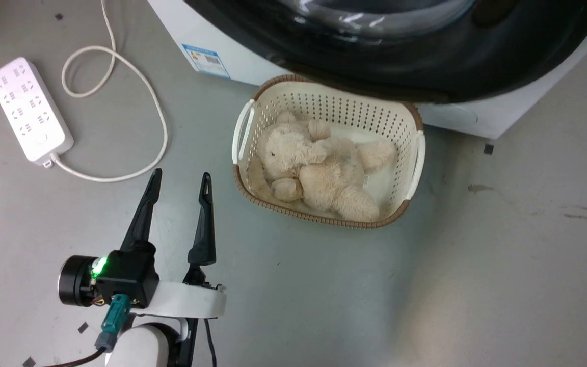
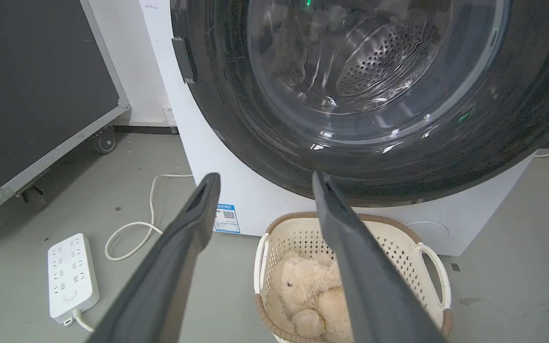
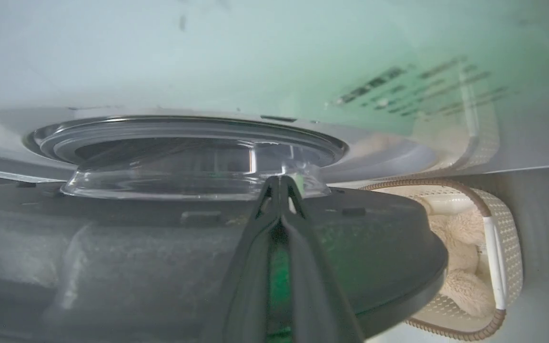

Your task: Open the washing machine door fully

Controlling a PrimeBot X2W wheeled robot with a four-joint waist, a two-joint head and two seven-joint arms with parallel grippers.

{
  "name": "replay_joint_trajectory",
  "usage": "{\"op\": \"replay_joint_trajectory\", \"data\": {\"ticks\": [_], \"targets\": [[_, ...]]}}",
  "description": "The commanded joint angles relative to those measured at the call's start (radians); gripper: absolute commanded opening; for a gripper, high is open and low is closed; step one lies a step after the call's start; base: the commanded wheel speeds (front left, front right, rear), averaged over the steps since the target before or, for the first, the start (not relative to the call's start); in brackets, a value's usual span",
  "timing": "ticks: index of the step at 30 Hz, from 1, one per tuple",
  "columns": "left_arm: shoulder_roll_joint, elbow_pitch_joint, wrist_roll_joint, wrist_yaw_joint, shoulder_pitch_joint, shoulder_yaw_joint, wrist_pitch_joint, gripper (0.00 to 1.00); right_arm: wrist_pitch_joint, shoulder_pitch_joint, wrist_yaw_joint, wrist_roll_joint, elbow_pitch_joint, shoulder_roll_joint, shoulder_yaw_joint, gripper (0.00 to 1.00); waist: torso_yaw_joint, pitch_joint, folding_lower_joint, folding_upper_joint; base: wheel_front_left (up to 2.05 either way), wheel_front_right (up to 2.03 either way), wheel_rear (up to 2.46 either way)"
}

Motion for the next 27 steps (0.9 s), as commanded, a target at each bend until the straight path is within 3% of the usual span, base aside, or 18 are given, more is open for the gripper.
{"op": "replay_joint_trajectory", "data": {"ticks": [1,8,14,20,27], "targets": [[0.004,0.005,0.004,0.001,-0.014,0.006,-0.010,1.00,0.044,0.013,0.001,0.009,0.011,0.032,-0.010,0.00,-0.005,-0.021,-0.0001,0.0000,0.00,0.00,0.00],[0.006,0.028,0.009,-0.013,-0.001,0.023,-0.023,1.00,0.167,0.106,0.001,0.054,-0.011,0.051,-0.042,0.00,-0.018,-0.093,-0.0001,0.0000,0.00,0.00,0.00],[0.014,0.060,0.016,-0.043,0.036,0.016,-0.031,1.00,0.239,0.212,0.001,0.228,0.044,0.053,0.012,0.00,-0.025,-0.173,-0.0001,0.0000,0.00,0.00,0.00],[0.030,0.092,0.019,-0.066,0.083,0.017,-0.031,1.00,0.239,0.358,0.001,0.437,0.056,0.053,0.221,0.00,-0.031,-0.248,-0.0001,0.0000,0.00,0.00,0.00],[0.043,0.115,0.005,-0.105,0.152,0.004,-0.031,1.00,0.179,0.548,0.001,0.715,-0.023,0.053,0.558,0.00,-0.029,-0.320,-0.0001,0.0000,0.00,0.00,0.00]]}}
